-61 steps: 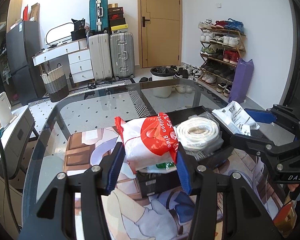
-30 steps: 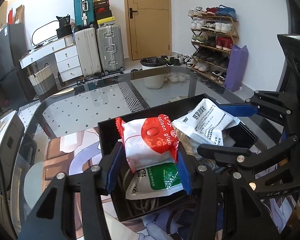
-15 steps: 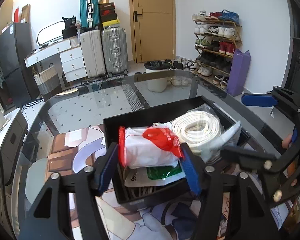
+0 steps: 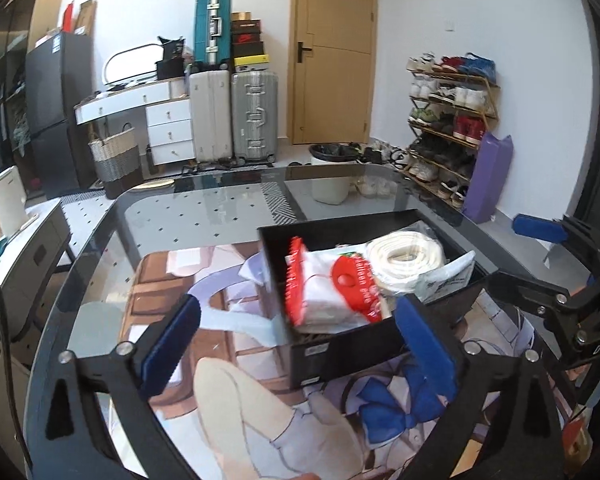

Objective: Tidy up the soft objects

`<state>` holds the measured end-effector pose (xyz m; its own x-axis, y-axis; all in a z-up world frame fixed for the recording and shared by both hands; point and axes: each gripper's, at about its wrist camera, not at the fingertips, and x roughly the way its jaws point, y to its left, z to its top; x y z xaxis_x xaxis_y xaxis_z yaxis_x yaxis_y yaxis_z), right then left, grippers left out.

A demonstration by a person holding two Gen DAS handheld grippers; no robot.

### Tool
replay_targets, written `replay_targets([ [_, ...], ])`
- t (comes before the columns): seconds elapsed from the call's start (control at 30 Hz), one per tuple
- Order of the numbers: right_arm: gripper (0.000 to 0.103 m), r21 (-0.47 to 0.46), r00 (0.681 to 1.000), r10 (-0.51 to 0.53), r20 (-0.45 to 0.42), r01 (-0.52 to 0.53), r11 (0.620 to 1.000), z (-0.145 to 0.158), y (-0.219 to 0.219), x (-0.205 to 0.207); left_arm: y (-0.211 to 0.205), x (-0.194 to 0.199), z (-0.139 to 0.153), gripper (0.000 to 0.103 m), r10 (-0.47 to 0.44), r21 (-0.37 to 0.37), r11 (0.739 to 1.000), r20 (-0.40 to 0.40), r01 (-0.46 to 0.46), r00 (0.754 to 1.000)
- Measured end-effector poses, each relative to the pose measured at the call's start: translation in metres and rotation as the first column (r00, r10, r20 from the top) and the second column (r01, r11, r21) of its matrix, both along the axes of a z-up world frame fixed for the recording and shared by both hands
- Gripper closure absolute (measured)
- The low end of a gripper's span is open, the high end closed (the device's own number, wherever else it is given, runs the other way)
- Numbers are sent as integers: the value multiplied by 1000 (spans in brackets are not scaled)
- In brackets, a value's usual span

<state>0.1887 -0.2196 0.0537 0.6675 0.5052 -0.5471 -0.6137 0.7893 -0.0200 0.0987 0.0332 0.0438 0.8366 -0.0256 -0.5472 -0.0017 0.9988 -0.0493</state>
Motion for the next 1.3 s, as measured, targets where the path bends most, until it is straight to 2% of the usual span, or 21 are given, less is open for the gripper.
replay_targets([
  [0.23,1,50,1000,9,28,-11,999,3,-4,-13,10,-11,-5,0,67,-19,998,7,-66,998],
  [0.37,1,70,998,23,58,-27,997,1,-5,-20,9,-14,-11,0,83,4,997,14,-83,996],
  [0.47,1,50,996,36,79,-40,998,0,-2,-23,5,-13,-13,0,76,18,997,26,-76,997],
  [0.73,1,86,995,69,73,-75,993,-6,-2,-25,0,-15,-16,0,65,32,997,50,-67,997],
  [1.3,1,122,995,55,86,-66,990,-16,-6,-23,8,-16,-19,0,87,-9,996,76,-86,993],
])
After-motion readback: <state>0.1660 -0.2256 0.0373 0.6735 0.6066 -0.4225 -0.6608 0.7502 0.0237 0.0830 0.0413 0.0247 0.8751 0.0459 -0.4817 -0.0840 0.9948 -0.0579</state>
